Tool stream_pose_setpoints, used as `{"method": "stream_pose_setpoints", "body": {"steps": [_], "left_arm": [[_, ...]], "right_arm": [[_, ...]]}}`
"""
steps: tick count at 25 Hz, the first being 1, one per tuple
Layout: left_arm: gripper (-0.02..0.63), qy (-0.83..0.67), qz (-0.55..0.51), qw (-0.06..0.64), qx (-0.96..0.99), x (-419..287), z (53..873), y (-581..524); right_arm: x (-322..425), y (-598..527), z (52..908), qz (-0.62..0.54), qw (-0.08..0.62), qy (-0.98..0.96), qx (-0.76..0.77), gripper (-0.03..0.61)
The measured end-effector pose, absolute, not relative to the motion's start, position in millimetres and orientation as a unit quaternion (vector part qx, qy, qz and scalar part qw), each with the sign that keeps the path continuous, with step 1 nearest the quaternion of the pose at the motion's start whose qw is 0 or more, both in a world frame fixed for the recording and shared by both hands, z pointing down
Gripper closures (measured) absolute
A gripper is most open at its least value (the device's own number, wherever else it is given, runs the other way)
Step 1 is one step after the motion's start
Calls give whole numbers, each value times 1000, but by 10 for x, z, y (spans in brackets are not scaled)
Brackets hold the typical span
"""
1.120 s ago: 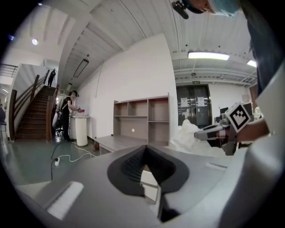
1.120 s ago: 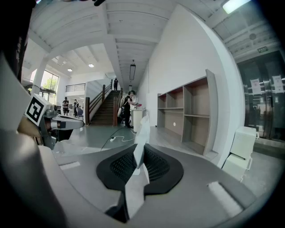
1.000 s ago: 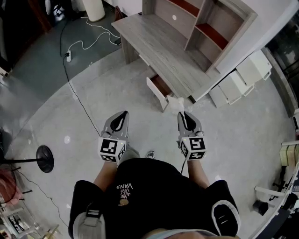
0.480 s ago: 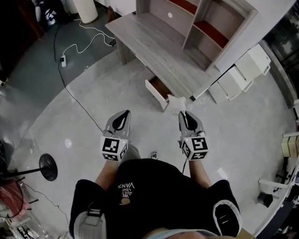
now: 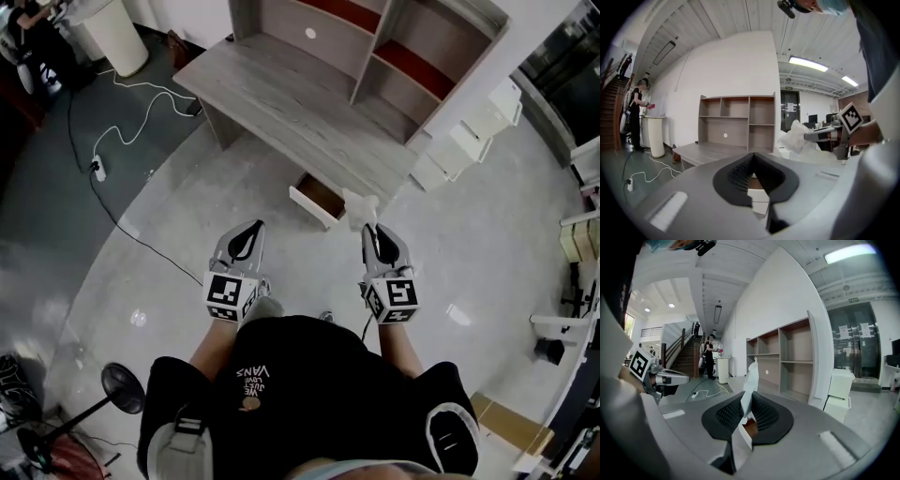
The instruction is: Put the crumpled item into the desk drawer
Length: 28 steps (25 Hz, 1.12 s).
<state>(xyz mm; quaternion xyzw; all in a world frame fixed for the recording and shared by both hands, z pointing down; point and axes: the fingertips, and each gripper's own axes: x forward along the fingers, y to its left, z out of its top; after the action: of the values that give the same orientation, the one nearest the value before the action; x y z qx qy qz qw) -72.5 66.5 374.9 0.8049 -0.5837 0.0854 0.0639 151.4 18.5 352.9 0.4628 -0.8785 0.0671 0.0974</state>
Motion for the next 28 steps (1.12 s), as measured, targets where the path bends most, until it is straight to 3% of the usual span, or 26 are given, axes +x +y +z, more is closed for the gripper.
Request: {"method": "stream_pose_setpoints", "body": {"steps": [12, 28], "left_arm": [[563, -471, 108, 61, 873, -1277, 3982, -25], [563, -438, 137, 65, 886, -1034, 4525, -606]], "right_arm": [[953, 42, 3667, 87, 98, -815, 564, 537], [1084, -283, 4069, 93, 129, -809, 566, 537]]}}
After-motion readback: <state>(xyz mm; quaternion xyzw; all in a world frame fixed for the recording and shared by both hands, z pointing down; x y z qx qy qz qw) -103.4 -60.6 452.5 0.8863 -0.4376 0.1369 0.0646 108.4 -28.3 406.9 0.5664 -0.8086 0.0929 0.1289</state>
